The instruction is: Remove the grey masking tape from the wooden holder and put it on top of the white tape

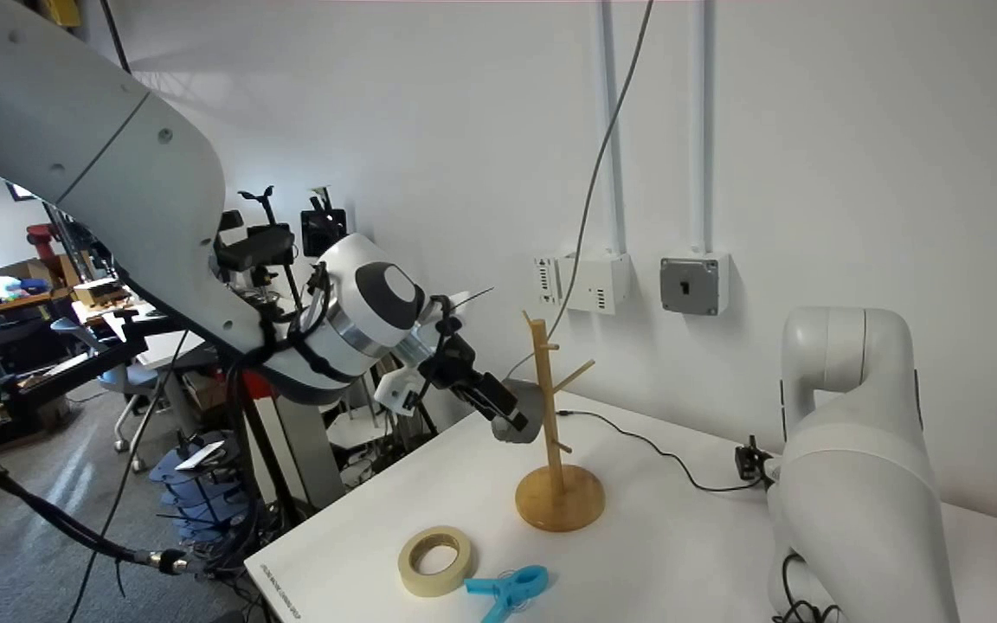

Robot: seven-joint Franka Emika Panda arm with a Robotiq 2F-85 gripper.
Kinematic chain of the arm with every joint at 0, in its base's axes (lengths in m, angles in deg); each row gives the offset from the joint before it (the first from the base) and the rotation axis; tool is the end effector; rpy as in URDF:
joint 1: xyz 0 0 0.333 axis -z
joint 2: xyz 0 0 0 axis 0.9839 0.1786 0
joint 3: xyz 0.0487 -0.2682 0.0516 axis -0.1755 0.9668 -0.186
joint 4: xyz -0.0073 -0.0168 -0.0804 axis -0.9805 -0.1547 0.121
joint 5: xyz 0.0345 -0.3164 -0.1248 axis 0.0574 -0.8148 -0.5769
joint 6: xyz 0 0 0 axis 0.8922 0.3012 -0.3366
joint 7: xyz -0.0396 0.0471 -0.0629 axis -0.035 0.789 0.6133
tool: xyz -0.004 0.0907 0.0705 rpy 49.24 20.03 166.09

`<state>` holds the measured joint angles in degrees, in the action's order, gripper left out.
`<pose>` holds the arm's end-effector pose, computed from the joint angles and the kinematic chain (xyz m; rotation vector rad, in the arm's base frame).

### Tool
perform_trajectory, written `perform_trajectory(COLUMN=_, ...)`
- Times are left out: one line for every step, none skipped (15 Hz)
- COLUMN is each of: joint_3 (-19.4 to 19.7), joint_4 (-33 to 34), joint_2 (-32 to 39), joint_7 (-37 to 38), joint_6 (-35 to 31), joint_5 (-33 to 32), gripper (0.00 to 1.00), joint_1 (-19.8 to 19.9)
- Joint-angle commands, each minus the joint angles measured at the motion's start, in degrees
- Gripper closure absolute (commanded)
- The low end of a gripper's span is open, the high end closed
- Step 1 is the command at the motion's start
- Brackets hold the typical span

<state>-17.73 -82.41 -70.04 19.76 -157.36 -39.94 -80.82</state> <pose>0.5009 0.1291 0.3105 2.7964 0.0071 0.7345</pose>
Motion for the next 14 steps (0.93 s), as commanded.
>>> perform_trajectory(joint_3=1.37, joint_4=1.62, joint_2=2.02, joint_7=1.90, joint_6=-2.41, joint_5=-2.68, gripper=0.00, joint_1=0.51)
perform_trajectory(joint_3=1.71, joint_4=1.81, joint_2=2.16, joint_7=2.58, joint_6=-2.46, joint_5=-2.98, gripper=0.00, joint_1=0.42)
perform_trajectory(joint_3=1.96, joint_4=1.92, joint_2=2.14, joint_7=3.09, joint_6=-2.18, joint_5=-2.96, gripper=0.00, joint_1=0.26)
perform_trajectory(joint_3=1.21, joint_4=0.76, joint_2=1.13, joint_7=0.65, joint_6=-0.16, joint_5=-0.59, gripper=0.00, joint_1=0.01)
perform_trajectory(joint_3=1.37, joint_4=0.95, joint_2=1.26, joint_7=0.91, joint_6=-0.16, joint_5=-0.66, gripper=0.00, joint_1=0.01)
perform_trajectory(joint_3=1.45, joint_4=1.05, joint_2=1.33, joint_7=1.00, joint_6=-0.16, joint_5=-0.68, gripper=0.00, joint_1=0.01)
perform_trajectory(joint_3=1.45, joint_4=1.10, joint_2=1.36, joint_7=1.05, joint_6=-0.16, joint_5=-0.68, gripper=0.00, joint_1=0.01)
perform_trajectory(joint_3=1.45, joint_4=1.12, joint_2=1.37, joint_7=1.08, joint_6=-0.16, joint_5=-0.68, gripper=0.00, joint_1=0.01)
perform_trajectory(joint_3=1.45, joint_4=1.34, joint_2=1.59, joint_7=1.33, joint_6=-0.50, joint_5=-0.76, gripper=0.00, joint_1=0.00)
perform_trajectory(joint_3=1.33, joint_4=1.58, joint_2=1.88, joint_7=0.90, joint_6=-0.80, joint_5=-0.49, gripper=0.00, joint_1=0.05)
perform_trajectory(joint_3=1.28, joint_4=1.95, joint_2=2.18, joint_7=0.92, joint_6=-0.99, joint_5=-0.49, gripper=0.00, joint_1=0.04)
perform_trajectory(joint_3=1.26, joint_4=2.18, joint_2=2.35, joint_7=1.01, joint_6=-1.01, joint_5=-0.64, gripper=0.00, joint_1=0.02)
perform_trajectory(joint_3=1.24, joint_4=2.43, joint_2=2.50, joint_7=1.03, joint_6=-1.10, joint_5=-0.74, gripper=0.00, joint_1=0.02)
perform_trajectory(joint_3=1.26, joint_4=2.61, joint_2=2.55, joint_7=1.18, joint_6=-1.03, joint_5=-1.00, gripper=0.00, joint_1=-0.02)
